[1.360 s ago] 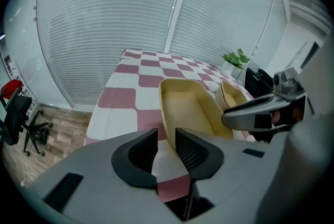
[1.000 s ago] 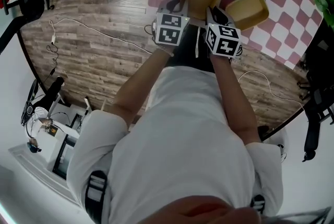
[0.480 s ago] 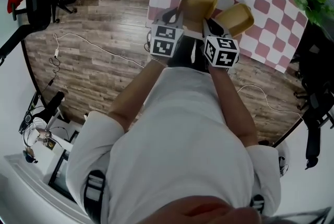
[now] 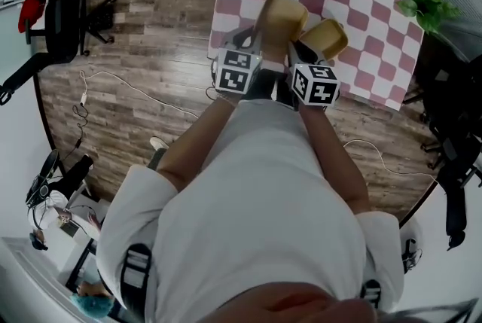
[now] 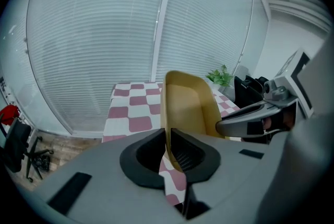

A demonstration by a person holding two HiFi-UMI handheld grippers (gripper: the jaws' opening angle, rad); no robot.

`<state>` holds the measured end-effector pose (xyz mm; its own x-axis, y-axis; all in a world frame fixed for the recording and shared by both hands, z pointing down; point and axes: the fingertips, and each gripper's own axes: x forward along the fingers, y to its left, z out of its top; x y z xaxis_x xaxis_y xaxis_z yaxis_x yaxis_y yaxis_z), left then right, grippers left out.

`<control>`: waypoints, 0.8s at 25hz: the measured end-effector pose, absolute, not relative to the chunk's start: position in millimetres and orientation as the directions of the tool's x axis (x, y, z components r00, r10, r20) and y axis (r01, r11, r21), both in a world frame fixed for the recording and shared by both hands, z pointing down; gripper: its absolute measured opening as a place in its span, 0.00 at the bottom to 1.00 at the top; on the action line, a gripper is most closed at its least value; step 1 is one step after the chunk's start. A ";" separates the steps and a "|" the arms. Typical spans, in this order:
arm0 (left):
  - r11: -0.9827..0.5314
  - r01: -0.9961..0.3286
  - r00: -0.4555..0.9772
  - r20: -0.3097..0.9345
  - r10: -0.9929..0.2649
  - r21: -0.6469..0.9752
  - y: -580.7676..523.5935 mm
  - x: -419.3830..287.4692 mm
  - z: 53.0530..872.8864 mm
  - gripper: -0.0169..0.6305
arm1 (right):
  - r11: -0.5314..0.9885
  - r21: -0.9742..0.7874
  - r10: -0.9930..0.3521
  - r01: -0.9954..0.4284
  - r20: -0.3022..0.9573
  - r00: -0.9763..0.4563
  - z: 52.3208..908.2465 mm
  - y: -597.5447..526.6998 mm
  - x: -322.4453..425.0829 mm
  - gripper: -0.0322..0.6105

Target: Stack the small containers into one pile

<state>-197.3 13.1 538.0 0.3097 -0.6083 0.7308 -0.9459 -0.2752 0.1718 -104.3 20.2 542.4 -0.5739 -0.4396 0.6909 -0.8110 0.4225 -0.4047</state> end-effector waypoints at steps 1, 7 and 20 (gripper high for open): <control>-0.286 -0.943 0.317 0.729 -0.606 0.172 12.3 -193.0 536.8 0.11 | 0.415 -0.404 -0.445 -0.815 0.691 -0.569 541.3 20.1 -100.1 0.14; -0.378 -0.908 0.384 0.722 -0.575 0.183 8.2 -149.3 533.8 0.12 | 0.337 -0.394 -0.497 -0.855 0.697 -0.517 536.9 23.9 -57.2 0.14; -0.593 -0.781 0.526 0.720 -0.453 0.197 3.7 -41.3 537.5 0.12 | 0.100 -0.390 -0.598 -0.916 0.712 -0.368 539.0 44.3 43.0 0.14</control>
